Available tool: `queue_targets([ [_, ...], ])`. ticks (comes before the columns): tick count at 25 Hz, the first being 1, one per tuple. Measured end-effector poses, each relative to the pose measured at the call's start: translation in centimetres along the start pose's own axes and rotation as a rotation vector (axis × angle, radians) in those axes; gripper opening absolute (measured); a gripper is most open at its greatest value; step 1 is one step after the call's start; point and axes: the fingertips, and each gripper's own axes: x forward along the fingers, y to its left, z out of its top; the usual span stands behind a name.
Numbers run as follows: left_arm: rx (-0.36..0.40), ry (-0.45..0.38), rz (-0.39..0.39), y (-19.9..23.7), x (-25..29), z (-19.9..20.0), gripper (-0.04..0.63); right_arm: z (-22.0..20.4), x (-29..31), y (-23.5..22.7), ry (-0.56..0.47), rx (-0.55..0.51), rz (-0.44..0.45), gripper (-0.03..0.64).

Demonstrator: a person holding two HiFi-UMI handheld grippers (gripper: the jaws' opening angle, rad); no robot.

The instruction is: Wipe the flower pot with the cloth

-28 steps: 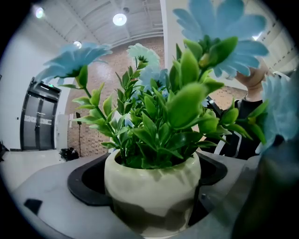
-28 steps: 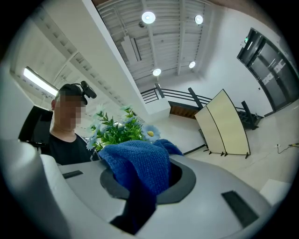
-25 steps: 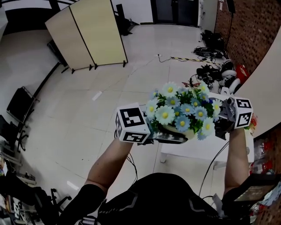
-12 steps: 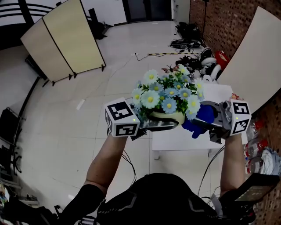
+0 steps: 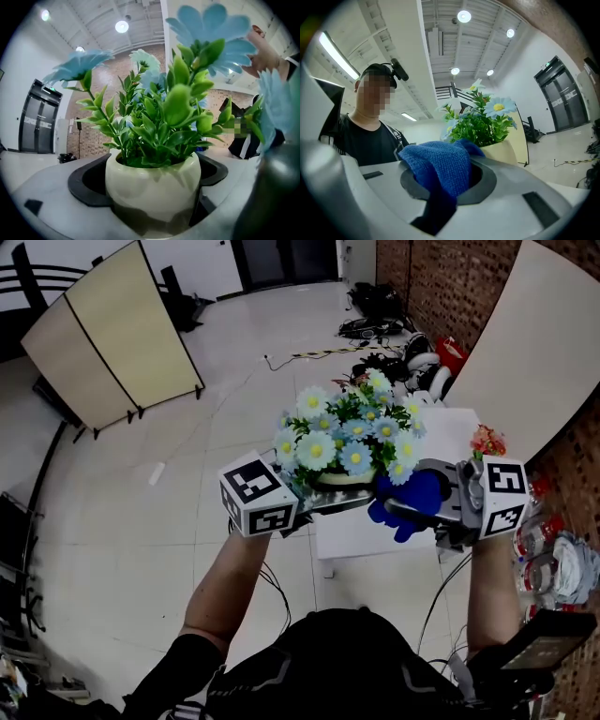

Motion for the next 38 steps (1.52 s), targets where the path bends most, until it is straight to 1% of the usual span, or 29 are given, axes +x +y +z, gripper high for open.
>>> queue_targets([
  [3, -0.025, -0.018, -0.026, -0.2, 0.2, -0.1, 0.548, 0.2, -1.9, -1.1, -0.021, 0.011, -0.015, 0.075],
  [6, -0.052, -0.052, -0.04, -0.3, 0.5, 0.0, 0.548, 0.7, -4.6, -4.1, -0.071, 0.043, -0.058, 0.075],
  [8, -0.04, -0.05, -0.051, -0.4, 0.6, 0.0, 0.548, 1.2, -5.4, -6.6, -0.09, 0.059, -0.097, 0.075],
  [10, -0.014, -0.04, -0.078, -0.8, 0.5, 0.1, 0.548, 1.7, -5.0, -8.9, -0.091, 0.066, -0.118, 0.075],
  [14, 0.015, -0.031, -0.107, -2.2, 0.4, 1.3, 0.548, 2.6, -2.9, -11.2, -0.057, 0.074, -0.072, 0.075],
  [17, 0.029, -0.028, -0.099, -3.5, 0.5, 1.7, 0.548, 2.2, -1.6, -10.7, -0.04, 0.077, -0.005, 0.075],
  [20, 0.039, -0.018, -0.085, -3.4, -0.1, 2.0, 0.548, 2.7, 0.1, -10.5, -0.036, 0.08, 0.06, 0.075],
  [23, 0.043, -0.012, -0.066, -2.9, -0.7, 2.2, 0.548, 3.5, 0.7, -10.6, -0.046, 0.096, 0.094, 0.075],
  [26, 0.028, -0.015, -0.036, -1.7, -0.5, 1.8, 0.548, 3.3, -0.6, -10.3, -0.061, 0.099, 0.114, 0.075],
  [30, -0.009, -0.024, 0.007, -0.1, -0.1, 0.4, 0.548, 1.7, -2.5, -8.9, -0.102, 0.07, 0.078, 0.075],
  [33, -0.013, -0.016, 0.01, -0.1, -0.1, 0.0, 0.548, 1.0, -3.0, -6.8, -0.112, 0.057, 0.037, 0.075],
  [38, -0.032, -0.017, -0.001, -0.3, -0.1, 0.0, 0.548, 0.9, -2.4, -3.2, -0.122, 0.045, -0.013, 0.075],
])
